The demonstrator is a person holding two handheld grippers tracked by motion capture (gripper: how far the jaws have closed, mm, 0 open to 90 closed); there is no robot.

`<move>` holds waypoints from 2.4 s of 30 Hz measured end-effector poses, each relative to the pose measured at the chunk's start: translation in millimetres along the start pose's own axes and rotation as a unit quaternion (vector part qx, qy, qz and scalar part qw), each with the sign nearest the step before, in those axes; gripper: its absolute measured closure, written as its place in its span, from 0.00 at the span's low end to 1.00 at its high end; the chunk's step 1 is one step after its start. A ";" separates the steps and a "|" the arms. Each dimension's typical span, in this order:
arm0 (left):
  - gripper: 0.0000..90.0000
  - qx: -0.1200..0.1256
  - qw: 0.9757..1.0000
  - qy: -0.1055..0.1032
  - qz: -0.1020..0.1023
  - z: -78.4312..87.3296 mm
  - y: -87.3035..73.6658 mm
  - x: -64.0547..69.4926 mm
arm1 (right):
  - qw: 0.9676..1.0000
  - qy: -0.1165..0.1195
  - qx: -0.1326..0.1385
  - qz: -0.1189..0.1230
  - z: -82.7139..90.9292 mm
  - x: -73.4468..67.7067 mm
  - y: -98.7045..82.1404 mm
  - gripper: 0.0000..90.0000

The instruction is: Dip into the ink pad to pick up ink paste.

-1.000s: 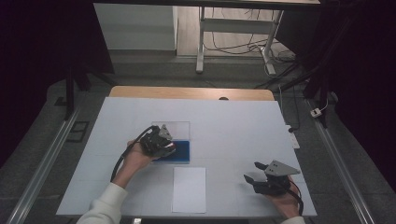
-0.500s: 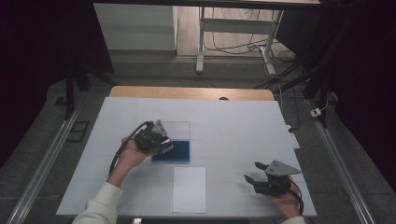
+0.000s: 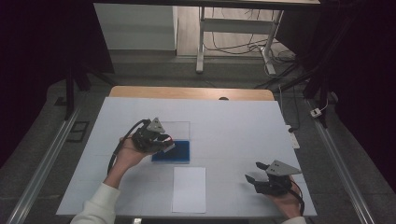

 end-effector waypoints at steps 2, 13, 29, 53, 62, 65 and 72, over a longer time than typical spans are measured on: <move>0.79 -0.006 1.000 0.003 -0.002 -0.6 -1.4 -1.1 | 1.000 0.000 -0.001 0.000 0.3 -0.2 0.0 0.36; 0.78 -0.035 0.999 0.010 0.014 -13.6 -13.5 -8.2 | 1.000 0.000 0.000 -0.001 0.2 -0.2 0.0 0.36; 0.78 -0.051 0.998 0.007 0.020 -29.1 -20.3 -8.9 | 1.000 0.002 0.000 -0.002 -0.5 0.1 -0.6 0.36; 0.78 -0.068 0.997 0.026 0.008 -32.3 -19.7 -5.9 | 1.000 -0.004 -0.010 0.004 -1.1 0.8 -2.2 0.36; 0.78 -0.073 0.997 0.028 0.010 -33.6 -20.6 -5.7 | 1.000 -0.003 -0.007 0.004 -0.8 1.1 -1.7 0.36; 0.78 -0.077 0.997 0.027 0.010 -34.9 -21.3 -5.7 | 1.000 -0.003 -0.009 0.006 -1.0 0.9 -1.9 0.36; 0.78 -0.077 0.997 0.027 0.013 -36.6 -22.5 -5.3 | 1.000 -0.003 -0.011 0.004 -1.6 0.8 -2.0 0.36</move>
Point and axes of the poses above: each handheld gripper's, and its own axes: z roughly backward along the jaws, y roughly out of its top, x roughly to its right, the point moved 6 cm from there along -z, roughly forward along the jaws, and after that the axes turned 4 degrees about -z, right-handed, at the moved point
